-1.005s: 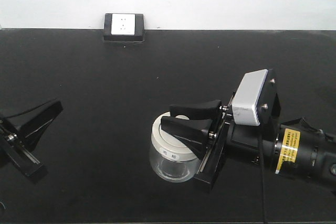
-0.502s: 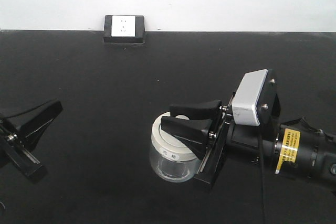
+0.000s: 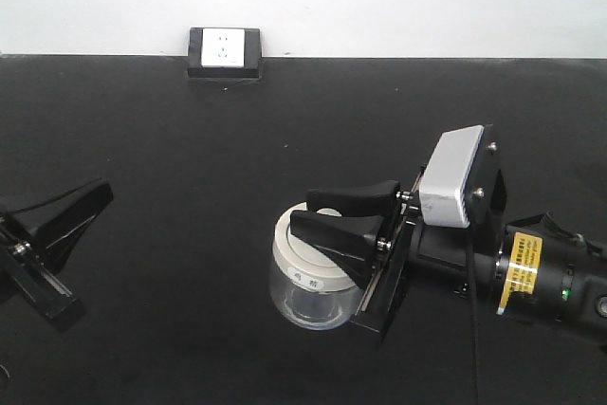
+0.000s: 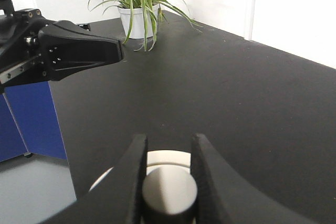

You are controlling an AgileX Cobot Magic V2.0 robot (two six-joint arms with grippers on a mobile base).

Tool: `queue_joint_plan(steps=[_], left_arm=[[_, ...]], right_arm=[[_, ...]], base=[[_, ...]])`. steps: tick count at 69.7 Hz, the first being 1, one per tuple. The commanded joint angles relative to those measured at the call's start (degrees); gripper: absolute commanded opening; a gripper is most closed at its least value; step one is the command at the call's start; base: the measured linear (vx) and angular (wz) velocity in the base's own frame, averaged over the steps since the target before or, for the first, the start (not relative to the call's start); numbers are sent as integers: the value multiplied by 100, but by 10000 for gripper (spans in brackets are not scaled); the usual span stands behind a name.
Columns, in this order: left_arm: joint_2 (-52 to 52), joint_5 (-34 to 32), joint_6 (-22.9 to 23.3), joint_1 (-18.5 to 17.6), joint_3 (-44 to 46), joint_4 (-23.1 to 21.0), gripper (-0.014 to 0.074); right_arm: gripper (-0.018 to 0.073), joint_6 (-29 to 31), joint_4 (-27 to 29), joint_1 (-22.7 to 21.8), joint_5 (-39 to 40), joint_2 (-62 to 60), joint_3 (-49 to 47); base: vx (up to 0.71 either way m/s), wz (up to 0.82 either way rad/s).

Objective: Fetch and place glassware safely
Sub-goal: 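Hold the jar in the right gripper above the counter while the base settles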

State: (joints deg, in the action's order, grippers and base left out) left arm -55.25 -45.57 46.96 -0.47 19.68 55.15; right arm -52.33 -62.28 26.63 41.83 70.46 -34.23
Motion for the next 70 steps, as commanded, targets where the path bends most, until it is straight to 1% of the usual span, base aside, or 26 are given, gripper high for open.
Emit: queue_joint_plan(steps=[1, 60, 70], left_arm=[[62, -304, 61, -39, 149, -268, 2], [62, -304, 61, -39, 149, -268, 2], [62, -304, 61, -39, 149, -268, 2]], right_arm=[[-1, 42, 286, -11, 392, -134, -173], [-1, 42, 252, -11, 354, -134, -173], [-1, 29, 476, -11, 245, -134, -185]], base=[[0, 0], [0, 0], [0, 0]])
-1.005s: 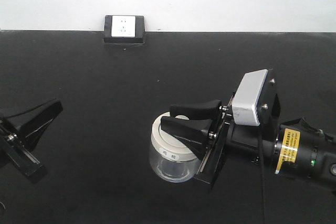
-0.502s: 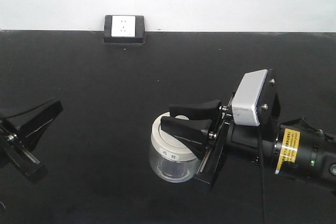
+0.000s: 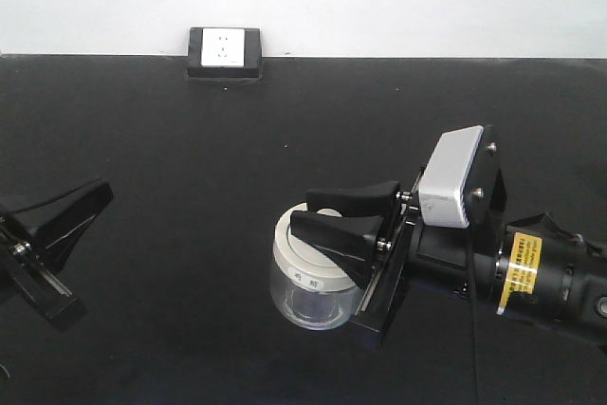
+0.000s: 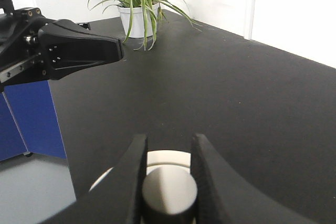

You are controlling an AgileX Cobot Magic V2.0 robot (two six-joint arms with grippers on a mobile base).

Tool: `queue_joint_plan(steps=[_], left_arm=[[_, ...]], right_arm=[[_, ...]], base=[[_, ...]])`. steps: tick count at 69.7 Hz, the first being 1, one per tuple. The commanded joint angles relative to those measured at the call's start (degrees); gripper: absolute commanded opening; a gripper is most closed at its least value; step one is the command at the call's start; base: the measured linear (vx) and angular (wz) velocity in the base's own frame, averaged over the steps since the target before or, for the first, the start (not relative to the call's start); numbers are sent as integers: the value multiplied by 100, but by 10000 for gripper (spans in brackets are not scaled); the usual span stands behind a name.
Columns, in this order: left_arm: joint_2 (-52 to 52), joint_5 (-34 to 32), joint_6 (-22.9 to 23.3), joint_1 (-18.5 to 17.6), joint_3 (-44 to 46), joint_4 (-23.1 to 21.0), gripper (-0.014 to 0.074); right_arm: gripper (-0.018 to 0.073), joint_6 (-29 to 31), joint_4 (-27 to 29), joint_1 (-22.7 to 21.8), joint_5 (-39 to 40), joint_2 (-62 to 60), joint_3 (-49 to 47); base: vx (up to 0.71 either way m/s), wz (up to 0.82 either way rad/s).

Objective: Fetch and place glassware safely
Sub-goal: 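Hold the jar in the right gripper above the counter while the base settles, then extend the right arm forward and lower the jar onto the counter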

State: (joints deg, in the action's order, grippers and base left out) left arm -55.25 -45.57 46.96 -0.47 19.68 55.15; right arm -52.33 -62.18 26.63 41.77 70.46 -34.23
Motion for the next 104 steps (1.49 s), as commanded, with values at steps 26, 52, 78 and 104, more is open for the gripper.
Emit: queue_joint_plan(steps=[26, 52, 78, 104], left_arm=[[62, -304, 61, -39, 149, -268, 2], [62, -304, 61, -39, 149, -268, 2], [62, -304, 61, -39, 149, -268, 2], [62, -304, 61, -39, 149, -268, 2]], right_arm=[[-1, 701, 1418, -451, -953, 268, -803], [-1, 280, -123, -1334, 514, 2176, -2600], [-1, 366, -570, -1378, 1218, 3550, -3353], [-1, 912, -408, -1378, 1422, 4331, -3353]], base=[[0, 0], [0, 0], [0, 0], [0, 0]])
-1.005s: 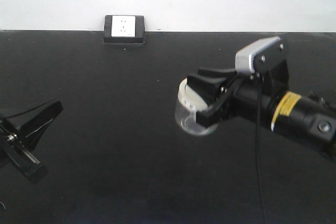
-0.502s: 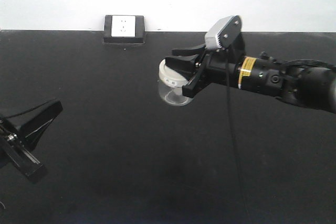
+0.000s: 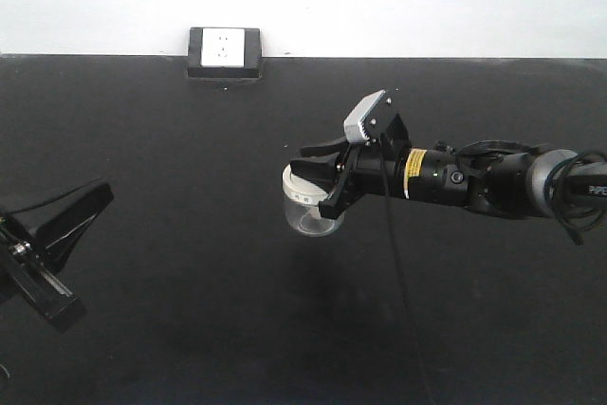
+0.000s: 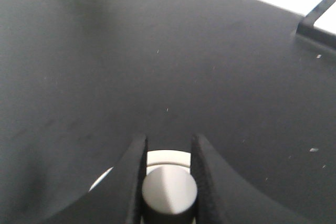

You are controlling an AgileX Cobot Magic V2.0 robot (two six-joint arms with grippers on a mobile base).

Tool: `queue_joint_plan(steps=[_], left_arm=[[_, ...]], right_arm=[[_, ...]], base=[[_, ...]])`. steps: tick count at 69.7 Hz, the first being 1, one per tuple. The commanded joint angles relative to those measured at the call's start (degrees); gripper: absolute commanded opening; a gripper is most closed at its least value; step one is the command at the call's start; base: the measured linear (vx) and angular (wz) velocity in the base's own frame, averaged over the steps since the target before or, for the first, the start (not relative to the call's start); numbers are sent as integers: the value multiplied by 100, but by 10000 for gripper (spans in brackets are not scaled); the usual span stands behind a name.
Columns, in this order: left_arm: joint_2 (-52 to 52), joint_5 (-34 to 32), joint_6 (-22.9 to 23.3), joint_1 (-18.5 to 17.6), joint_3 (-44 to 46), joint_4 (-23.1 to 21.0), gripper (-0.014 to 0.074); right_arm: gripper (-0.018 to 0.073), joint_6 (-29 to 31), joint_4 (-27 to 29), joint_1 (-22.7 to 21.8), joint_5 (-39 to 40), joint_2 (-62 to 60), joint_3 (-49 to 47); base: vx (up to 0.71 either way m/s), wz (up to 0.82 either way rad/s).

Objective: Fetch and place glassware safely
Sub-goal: 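Extend the right arm forward and lower the jar onto the counter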

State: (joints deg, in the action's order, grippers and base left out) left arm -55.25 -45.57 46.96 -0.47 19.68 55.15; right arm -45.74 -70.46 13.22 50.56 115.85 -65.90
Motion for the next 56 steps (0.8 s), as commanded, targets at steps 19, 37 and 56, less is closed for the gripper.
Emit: queue_joint_plan(steps=[19, 37, 56], left_arm=[[62, -304, 61, -39, 149, -268, 2], [62, -304, 61, -39, 149, -268, 2], [62, -304, 61, -39, 149, -268, 2]], right_arm=[[-1, 1218, 851, -37, 758, 227, -185], [-1, 1250, 862, -37, 1013, 394, -185], [112, 1212, 862, -37, 1018, 395, -185]], base=[[0, 0], [0, 0], [0, 0]])
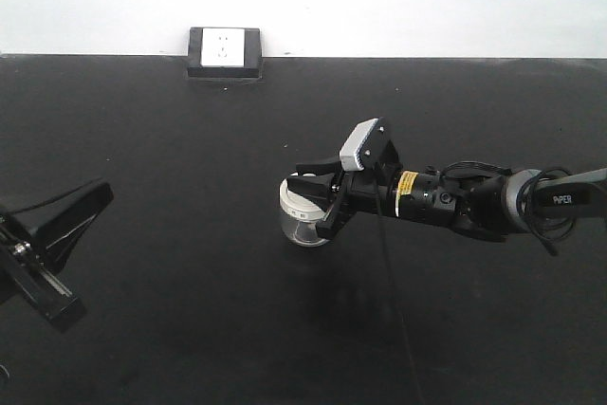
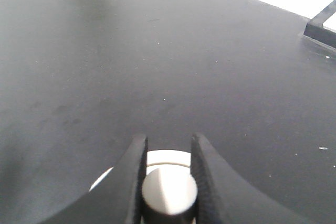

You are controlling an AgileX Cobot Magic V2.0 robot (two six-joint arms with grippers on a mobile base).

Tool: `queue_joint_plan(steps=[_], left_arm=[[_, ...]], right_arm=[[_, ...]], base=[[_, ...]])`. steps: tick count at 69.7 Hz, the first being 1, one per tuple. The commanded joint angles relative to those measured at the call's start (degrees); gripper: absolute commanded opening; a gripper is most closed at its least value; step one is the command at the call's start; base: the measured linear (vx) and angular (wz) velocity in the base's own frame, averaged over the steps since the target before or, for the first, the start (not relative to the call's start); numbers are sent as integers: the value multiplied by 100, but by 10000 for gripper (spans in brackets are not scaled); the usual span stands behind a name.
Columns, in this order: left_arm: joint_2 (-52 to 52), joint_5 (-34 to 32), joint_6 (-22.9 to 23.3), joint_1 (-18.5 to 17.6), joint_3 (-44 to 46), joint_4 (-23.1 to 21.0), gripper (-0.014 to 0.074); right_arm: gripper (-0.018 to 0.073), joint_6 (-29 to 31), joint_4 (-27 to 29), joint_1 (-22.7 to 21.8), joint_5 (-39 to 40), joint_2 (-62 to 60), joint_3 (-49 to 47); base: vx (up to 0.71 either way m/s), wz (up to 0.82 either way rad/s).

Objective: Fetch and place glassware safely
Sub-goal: 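Extend the right arm forward and lower the jar onto the counter, then open the right gripper and withdraw it up and away from the jar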

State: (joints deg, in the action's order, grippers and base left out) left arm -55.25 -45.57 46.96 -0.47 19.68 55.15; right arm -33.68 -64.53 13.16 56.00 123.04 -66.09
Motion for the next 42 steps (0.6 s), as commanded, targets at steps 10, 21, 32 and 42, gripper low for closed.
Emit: queue_joint_plan(steps=[10, 21, 32, 42], left_arm=[[62, -304, 61, -39, 149, -268, 2], [62, -304, 61, -39, 149, -268, 2], [62, -304, 61, -39, 149, -268, 2], [62, -304, 61, -39, 149, -268, 2]], right_arm=[[320, 11, 269, -31, 475, -329, -166], [614, 23, 269, -31, 482, -329, -166], [729, 23, 288, -31, 482, -336, -166], [713, 13, 328, -31, 476, -402, -166]], base=[[0, 0], [0, 0], [0, 0], [0, 0]])
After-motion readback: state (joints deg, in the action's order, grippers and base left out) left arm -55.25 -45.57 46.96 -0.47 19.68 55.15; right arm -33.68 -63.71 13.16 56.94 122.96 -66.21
